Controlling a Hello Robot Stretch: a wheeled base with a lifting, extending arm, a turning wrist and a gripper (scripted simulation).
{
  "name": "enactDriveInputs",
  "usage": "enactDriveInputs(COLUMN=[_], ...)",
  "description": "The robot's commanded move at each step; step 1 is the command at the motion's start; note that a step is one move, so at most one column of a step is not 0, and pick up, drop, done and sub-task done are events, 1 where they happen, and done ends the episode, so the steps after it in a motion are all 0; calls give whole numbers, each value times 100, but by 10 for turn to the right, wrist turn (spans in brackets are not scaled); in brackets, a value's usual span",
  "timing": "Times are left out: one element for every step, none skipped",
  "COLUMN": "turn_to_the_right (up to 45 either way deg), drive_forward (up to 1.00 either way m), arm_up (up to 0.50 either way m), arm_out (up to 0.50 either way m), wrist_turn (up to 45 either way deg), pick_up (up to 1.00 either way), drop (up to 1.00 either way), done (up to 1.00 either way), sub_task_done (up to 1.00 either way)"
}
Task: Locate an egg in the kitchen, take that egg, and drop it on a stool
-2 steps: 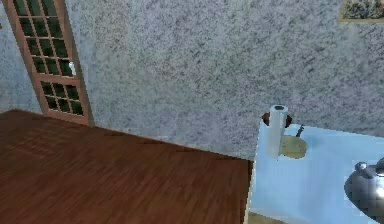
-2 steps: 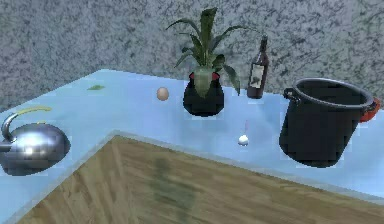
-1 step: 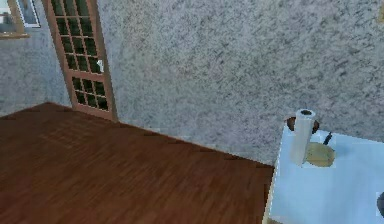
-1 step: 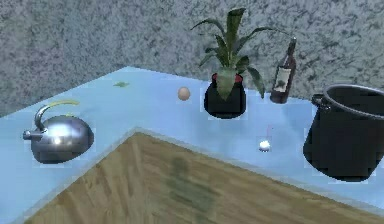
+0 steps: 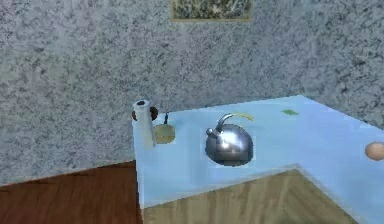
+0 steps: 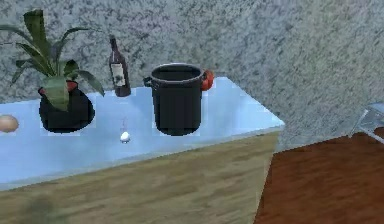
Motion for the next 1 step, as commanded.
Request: enactDriveInputs(turn_to_the_right=[420], drive_forward=[0], arm_up=[0], arm_out=[0], wrist_turn=[0], pick_up=[0], drop=[0], done=[0], sub_task_done=[0])
